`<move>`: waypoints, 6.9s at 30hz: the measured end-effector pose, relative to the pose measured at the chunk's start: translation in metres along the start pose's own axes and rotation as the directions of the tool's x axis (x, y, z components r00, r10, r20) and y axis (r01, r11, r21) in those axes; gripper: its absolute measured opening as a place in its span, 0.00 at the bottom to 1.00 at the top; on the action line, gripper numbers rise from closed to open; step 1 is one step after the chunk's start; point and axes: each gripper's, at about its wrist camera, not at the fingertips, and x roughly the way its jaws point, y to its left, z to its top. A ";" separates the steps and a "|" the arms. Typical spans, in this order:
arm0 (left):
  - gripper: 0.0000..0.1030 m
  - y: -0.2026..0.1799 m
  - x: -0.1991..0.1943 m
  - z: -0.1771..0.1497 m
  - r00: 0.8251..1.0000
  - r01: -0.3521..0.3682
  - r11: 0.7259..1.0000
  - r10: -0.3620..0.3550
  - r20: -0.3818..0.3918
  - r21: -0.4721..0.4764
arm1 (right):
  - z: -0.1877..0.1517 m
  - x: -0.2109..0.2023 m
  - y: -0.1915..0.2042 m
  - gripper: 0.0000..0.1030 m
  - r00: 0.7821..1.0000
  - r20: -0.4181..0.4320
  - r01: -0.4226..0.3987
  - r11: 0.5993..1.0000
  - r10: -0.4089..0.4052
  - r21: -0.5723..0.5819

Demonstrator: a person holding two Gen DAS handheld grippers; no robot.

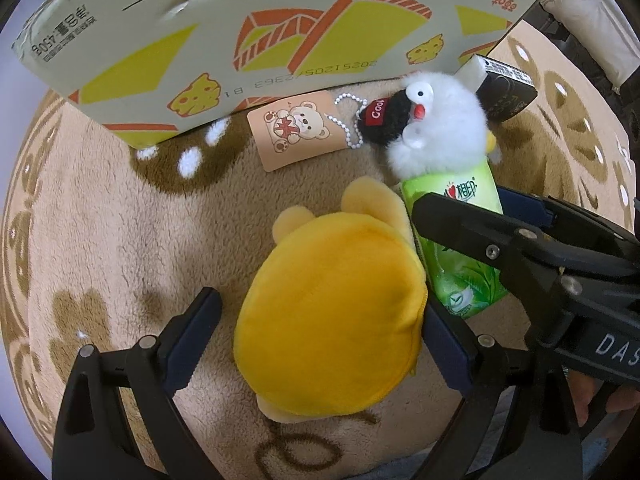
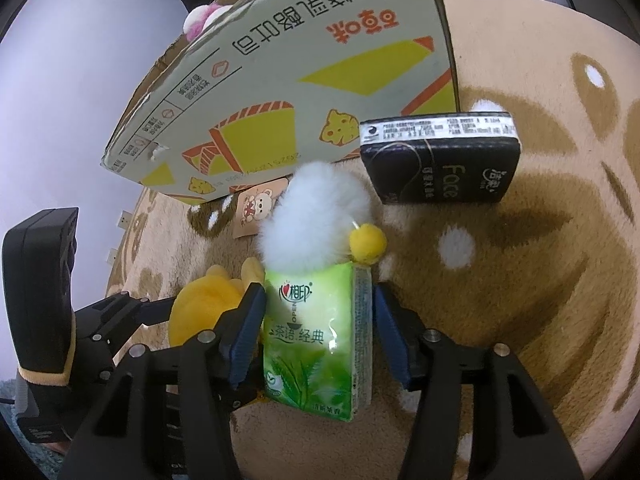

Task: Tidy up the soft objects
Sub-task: 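Grasp the yellow plush with the left tool while the right tool grasps the green tissue pack, then lift the yellow plush and green tissue pack and carry both over the box, then open both tools to drop the yellow plush and tissue pack into the box, then grasp the white fluffy keychain plush with the left tool while the right tool grasps the black box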

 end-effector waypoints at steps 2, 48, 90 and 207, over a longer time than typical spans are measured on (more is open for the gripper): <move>0.91 -0.001 0.000 0.000 1.000 -0.002 1.000 0.002 0.001 0.001 | -0.001 0.002 0.000 0.62 1.000 -0.002 -0.004 1.000 0.004 0.001; 0.69 0.027 -0.100 -0.032 0.954 -0.108 0.984 0.143 0.265 -0.142 | -0.018 -0.082 0.022 0.55 0.980 0.190 0.071 0.997 -0.065 -0.022; 0.69 0.026 -0.222 0.019 0.724 -0.195 0.965 0.261 0.638 -0.173 | 0.057 -0.120 0.069 0.55 0.936 0.351 0.107 0.980 -0.042 -0.169; 1.00 0.008 -0.100 0.033 0.887 -0.058 0.998 0.068 0.457 -0.036 | 0.055 -0.082 -0.004 1.00 0.963 0.256 0.086 0.996 -0.085 0.006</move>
